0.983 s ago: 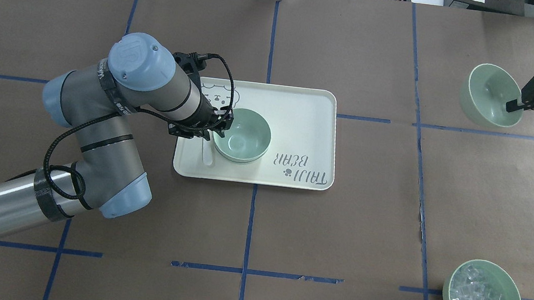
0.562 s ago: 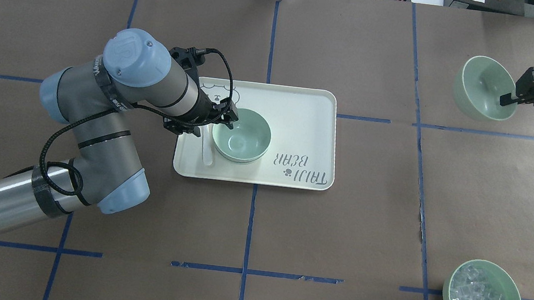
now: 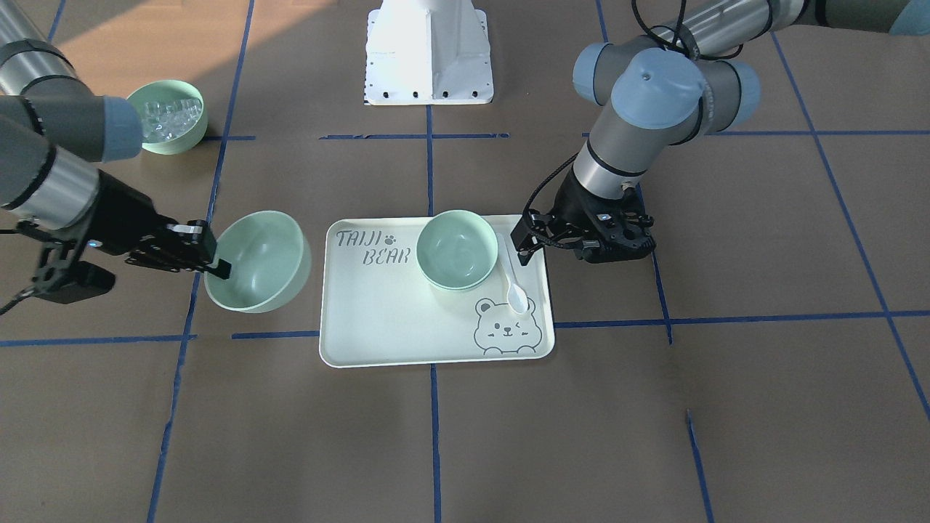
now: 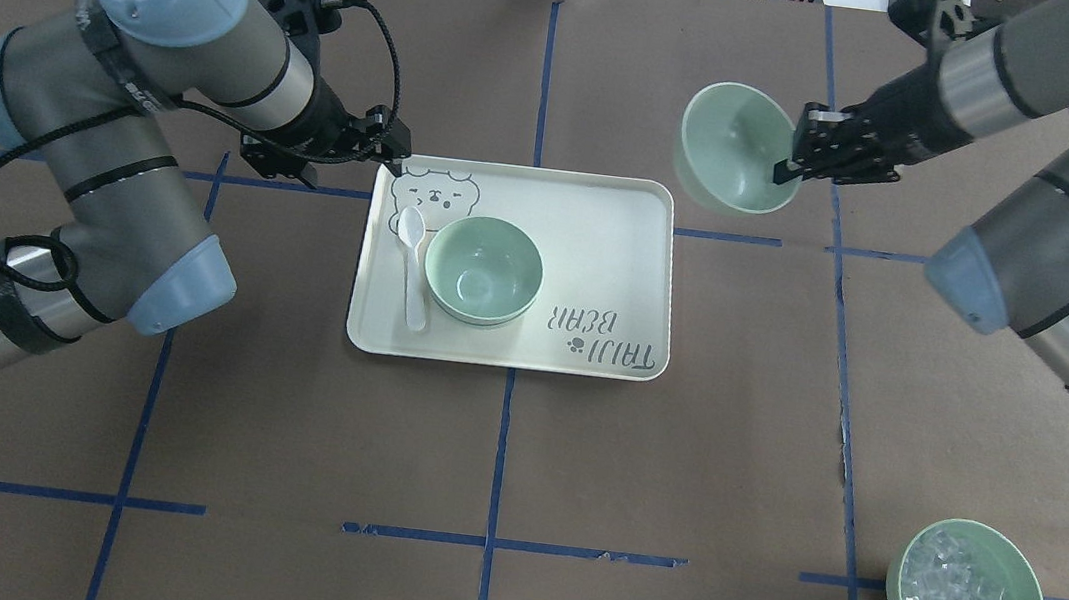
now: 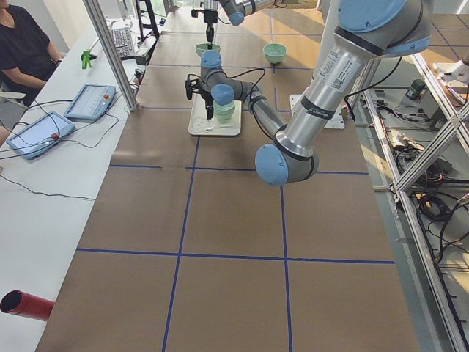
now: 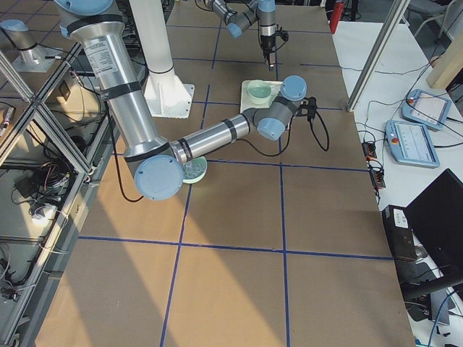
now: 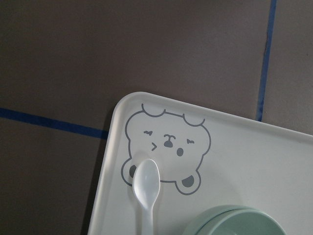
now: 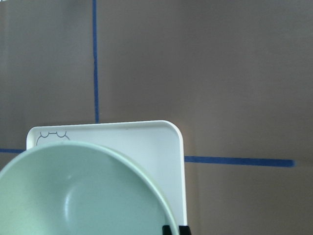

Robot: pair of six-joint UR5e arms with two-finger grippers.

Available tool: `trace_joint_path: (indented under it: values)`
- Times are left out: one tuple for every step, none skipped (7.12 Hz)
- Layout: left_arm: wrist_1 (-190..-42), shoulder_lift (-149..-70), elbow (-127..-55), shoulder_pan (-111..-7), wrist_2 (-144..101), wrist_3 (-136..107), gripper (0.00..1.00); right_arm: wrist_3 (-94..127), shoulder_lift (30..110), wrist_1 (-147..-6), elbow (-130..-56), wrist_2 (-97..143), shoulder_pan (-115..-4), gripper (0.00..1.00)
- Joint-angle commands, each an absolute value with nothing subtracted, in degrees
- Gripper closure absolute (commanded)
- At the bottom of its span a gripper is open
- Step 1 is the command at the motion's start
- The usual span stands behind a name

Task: Stack green bowls together

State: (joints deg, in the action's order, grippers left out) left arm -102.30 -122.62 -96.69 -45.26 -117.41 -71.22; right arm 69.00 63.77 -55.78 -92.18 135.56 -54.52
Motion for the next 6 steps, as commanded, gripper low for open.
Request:
trace_joint_path:
  values:
    - [-100.63, -118.05, -99.58, -48.59, -117.6, -62.96, 0.0, 71.28, 58.64, -56.59, -91.94, 123.1, -43.73, 1.0]
    - [-100.72, -117.17, -99.58, -49.91, -117.6, -60.15, 0.0, 71.28, 55.66, -61.39, -91.93, 119.31, -41.25, 1.0]
    - [-100.72, -116.46, -99.58, -50.36, -117.68, -59.42, 0.0, 71.28, 54.59, -63.26, -91.85, 118.57, -39.39, 1.0]
    - [-100.72, -116.28, -99.49, -50.36, -117.69, -59.41, 0.0, 71.19, 54.67, -63.28, -91.58, 118.04, -38.07, 1.0]
    - [-100.72, -116.28, -99.49, -50.36, -117.6, -59.41, 0.0, 71.19, 53.71, -63.63, -91.06, 116.64, -37.27, 1.0]
    - [-100.81, -115.93, -99.49, -50.36, -117.68, -59.41, 0.0, 71.1, 53.35, -63.55, -90.45, 116.28, -36.57, 1.0]
